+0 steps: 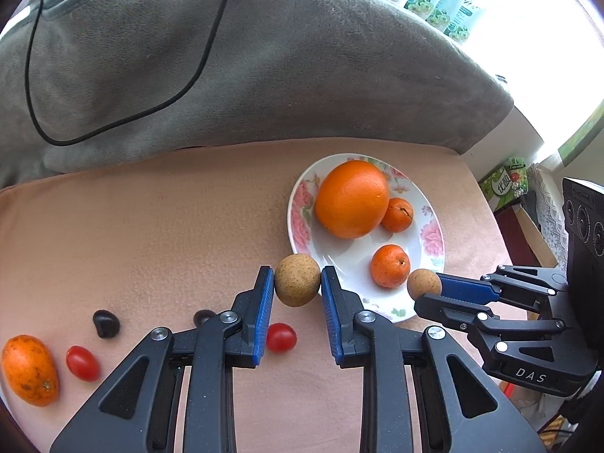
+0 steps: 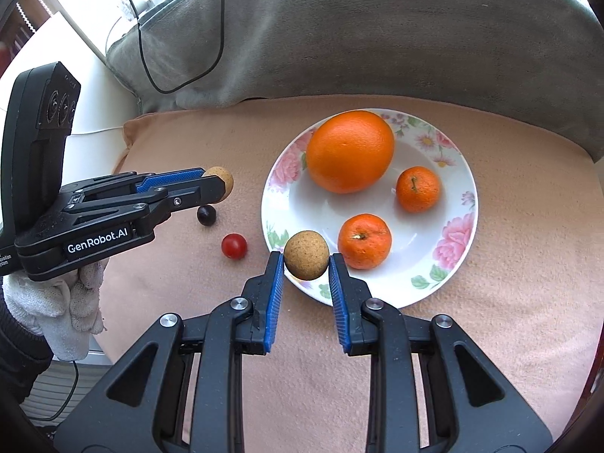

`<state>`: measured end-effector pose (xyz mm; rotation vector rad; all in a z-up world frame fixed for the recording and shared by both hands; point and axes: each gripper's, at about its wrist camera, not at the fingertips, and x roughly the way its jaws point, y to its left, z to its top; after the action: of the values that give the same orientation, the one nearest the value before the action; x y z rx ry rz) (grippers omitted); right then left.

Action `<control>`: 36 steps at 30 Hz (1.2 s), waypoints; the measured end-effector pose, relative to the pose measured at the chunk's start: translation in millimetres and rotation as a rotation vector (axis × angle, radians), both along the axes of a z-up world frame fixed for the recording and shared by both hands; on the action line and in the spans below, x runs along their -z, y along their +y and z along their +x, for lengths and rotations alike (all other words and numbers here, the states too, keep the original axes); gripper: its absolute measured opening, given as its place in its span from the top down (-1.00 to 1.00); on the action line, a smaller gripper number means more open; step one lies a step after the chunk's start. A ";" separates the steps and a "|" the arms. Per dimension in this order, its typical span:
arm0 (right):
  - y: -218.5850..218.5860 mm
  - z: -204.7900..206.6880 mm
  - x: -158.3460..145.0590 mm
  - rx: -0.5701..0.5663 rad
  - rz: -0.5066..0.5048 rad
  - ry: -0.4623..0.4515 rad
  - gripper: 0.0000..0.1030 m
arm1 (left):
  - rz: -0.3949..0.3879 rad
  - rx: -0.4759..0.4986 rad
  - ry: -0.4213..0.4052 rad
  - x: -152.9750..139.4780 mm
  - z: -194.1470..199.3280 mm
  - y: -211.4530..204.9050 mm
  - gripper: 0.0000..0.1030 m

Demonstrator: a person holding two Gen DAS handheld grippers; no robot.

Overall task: Organize fruits
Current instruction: 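Carry both kiwis over the white plate while the right tool releases its kiwi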

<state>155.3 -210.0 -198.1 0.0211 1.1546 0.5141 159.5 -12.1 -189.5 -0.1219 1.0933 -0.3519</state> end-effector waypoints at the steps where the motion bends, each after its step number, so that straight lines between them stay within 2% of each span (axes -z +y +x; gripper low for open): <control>1: -2.9 -0.6 -0.2 0.004 -0.001 -0.001 0.50 | 0.000 0.003 -0.001 -0.1 -0.2 -3.0 0.53; 22: -44.3 11.8 11.1 0.078 -0.008 0.015 0.50 | -0.004 0.022 0.011 6.5 2.4 -36.3 0.53; 36: -50.3 23.0 14.2 0.092 -0.013 0.018 0.50 | 0.001 0.033 -0.001 3.2 6.2 -48.7 0.53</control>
<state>178.3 -260.3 -212.2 0.0671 1.1688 0.4256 165.7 -60.8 -192.7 -0.1034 1.0956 -0.3810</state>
